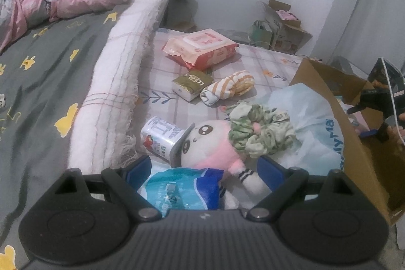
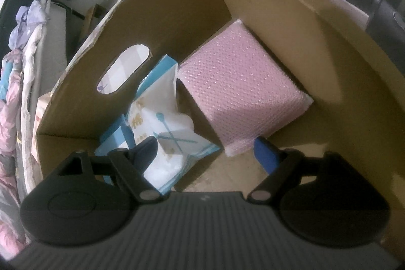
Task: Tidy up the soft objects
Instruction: 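Close both grippers on the blue wet-wipes pack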
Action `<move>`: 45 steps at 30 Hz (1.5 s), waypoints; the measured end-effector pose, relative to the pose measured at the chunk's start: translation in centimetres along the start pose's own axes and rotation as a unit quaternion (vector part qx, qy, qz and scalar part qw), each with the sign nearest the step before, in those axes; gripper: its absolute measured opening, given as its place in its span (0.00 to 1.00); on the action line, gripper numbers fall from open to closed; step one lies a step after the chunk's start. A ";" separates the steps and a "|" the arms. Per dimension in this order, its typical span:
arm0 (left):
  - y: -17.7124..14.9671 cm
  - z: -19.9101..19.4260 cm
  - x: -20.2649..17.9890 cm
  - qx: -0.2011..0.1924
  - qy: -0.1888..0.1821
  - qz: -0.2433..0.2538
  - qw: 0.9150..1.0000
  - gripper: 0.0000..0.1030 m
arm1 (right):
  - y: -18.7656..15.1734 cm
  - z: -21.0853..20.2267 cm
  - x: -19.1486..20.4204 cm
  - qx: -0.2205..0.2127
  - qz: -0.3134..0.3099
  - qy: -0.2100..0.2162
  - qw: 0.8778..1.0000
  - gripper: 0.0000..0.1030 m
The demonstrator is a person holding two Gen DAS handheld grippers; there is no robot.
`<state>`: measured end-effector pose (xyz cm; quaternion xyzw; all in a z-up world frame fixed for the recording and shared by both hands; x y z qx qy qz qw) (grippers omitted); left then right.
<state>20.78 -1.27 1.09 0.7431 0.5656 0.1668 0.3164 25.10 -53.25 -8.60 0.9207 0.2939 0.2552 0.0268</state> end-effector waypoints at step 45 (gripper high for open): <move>-5.8 0.0 4.9 0.042 -0.026 0.008 0.999 0.67 | -32.0 -1.8 19.5 0.157 -0.240 0.261 0.922 0.51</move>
Point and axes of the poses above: each gripper's, at about its wrist camera, not at the fingertips, and z roughly the way its jaws point, x to its left, y to its top, the point moved 1 cm from there along z, roughly the way its jaws point, and after that the axes turned 2 degrees about y, right-handed, at the moved point
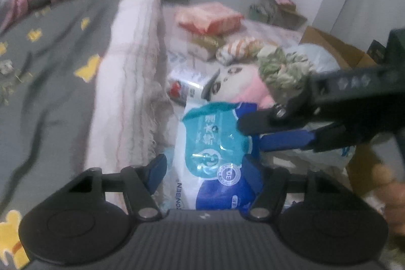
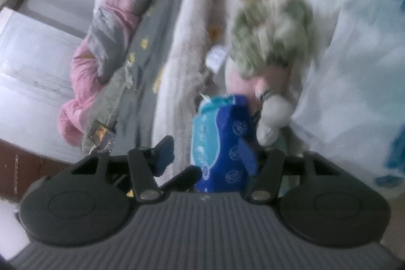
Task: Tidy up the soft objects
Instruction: 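Close both grippers on the blue wet-wipes pack, then lift the wet-wipes pack and carry it over the cardboard box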
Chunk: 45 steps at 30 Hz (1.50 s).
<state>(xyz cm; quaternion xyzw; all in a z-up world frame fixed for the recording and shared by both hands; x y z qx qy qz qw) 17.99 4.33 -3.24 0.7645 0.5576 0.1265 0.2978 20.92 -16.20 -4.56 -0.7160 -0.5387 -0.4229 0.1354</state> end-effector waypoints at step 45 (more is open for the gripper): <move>3.7 -7.7 -9.5 -0.073 0.028 0.047 0.996 0.65 | -1.2 -6.1 1.0 -0.042 -0.007 0.095 0.995 0.48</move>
Point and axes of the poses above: each gripper's, at about its wrist camera, not at the fingertips, and z roughly the way its jaws point, x to its left, y to its top, the point moved 1 cm from there along z, roughly the way its jaws point, and after that the axes turned 2 degrees about y, right-handed, at the moved point
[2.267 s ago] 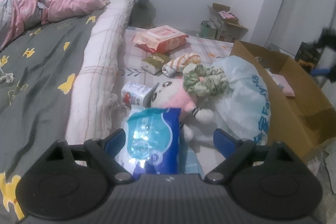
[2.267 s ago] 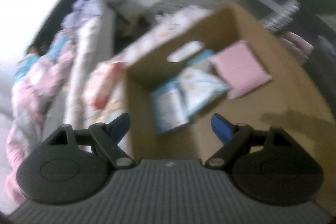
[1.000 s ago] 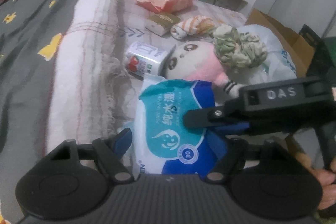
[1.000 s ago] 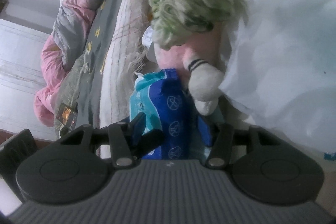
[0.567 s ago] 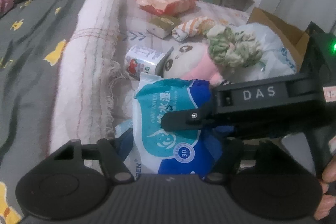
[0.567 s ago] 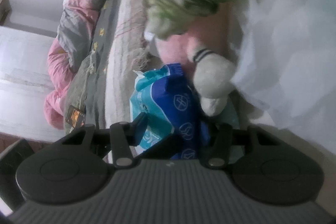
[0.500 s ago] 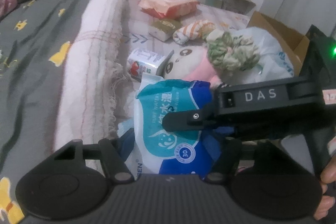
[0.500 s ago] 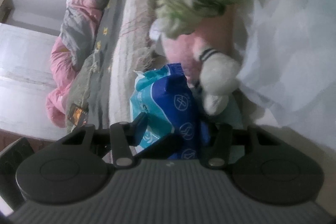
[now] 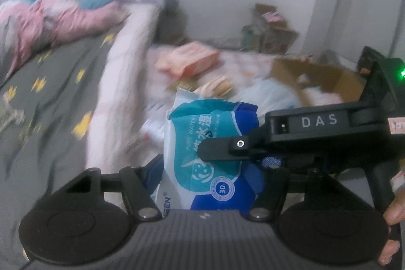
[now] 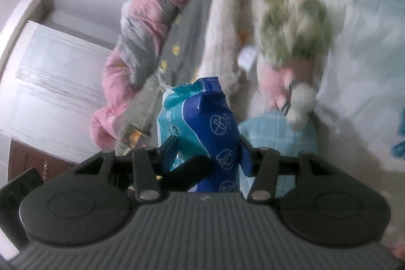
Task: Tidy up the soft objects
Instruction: 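Lift the wet-wipes pack and carry it over the cardboard box, then lower the wet-wipes pack into the box and open the grippers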
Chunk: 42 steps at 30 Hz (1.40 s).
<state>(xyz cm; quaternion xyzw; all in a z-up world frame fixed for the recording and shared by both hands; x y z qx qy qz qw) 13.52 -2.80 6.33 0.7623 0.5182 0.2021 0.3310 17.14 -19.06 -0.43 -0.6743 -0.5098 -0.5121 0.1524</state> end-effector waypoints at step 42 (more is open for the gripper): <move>5.5 9.0 -16.5 0.057 -0.123 0.073 0.988 0.66 | 12.6 -18.0 -23.0 -0.006 0.048 -0.248 0.967 0.39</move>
Point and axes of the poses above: each gripper's, at about its wrist camera, not at the fingertips, and z roughly the way its jaws point, x to its left, y to its top, the point moved 1 cm from there along z, roughly the way its jaws point, and after that the axes turned 2 degrees about y, right-handed, at the moved point
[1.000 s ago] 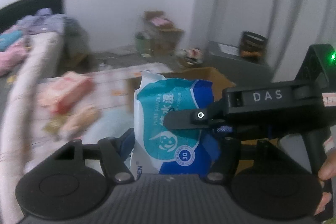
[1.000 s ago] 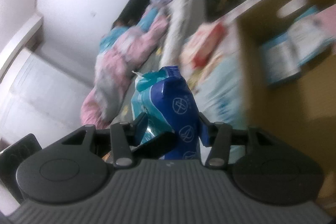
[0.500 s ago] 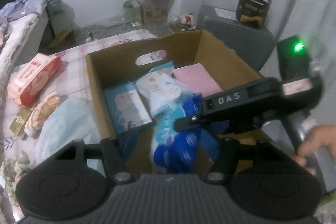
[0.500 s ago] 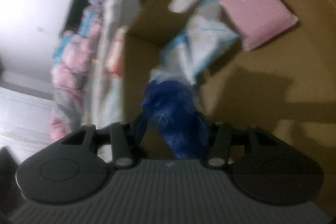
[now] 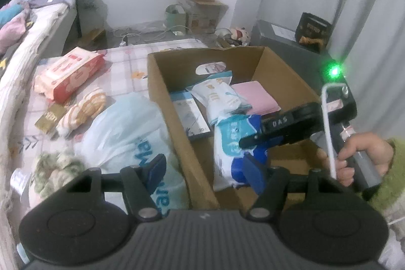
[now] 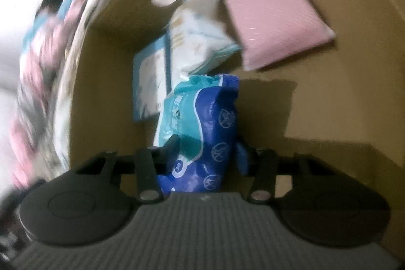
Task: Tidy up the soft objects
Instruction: 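Lower the wet-wipes pack into the box and open the grippers, then move both grippers back over the pink-and-white plush toy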
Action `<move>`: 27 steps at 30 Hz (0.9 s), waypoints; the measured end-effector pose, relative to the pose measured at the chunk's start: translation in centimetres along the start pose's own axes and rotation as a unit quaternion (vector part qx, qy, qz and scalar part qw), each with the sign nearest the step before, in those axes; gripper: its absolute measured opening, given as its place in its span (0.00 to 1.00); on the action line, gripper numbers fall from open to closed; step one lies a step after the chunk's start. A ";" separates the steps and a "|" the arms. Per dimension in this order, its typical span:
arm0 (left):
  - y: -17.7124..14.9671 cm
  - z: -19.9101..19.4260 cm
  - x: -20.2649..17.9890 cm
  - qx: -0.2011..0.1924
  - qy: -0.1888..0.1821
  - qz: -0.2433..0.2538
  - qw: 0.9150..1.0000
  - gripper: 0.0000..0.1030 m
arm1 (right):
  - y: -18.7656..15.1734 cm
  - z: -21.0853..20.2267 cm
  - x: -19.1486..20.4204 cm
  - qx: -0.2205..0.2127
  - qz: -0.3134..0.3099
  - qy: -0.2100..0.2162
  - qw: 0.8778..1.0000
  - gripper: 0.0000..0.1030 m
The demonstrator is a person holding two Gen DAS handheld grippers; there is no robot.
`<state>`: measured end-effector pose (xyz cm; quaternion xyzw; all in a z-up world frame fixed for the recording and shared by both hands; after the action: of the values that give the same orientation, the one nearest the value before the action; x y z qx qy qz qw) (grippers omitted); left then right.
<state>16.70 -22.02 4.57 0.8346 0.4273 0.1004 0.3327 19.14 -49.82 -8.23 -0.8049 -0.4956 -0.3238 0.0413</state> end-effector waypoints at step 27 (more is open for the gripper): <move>-5.4 -3.1 7.4 -0.013 0.026 -0.052 0.998 0.75 | -0.8 0.6 4.0 -0.010 0.005 0.009 1.000 0.49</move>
<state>16.36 -12.57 2.62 0.8038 0.4774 0.1102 0.3373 19.93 -46.15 -6.65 -0.8047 -0.4880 -0.3359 0.0393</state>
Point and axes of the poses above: each gripper's, at about its wrist camera, not at the fingertips, and z roughly the way its jaws point, x to its left, y to its top, the point moved 1 cm from there along z, roughly the way its jaws point, and after that the axes turned 2 degrees about y, right-handed, at the moved point
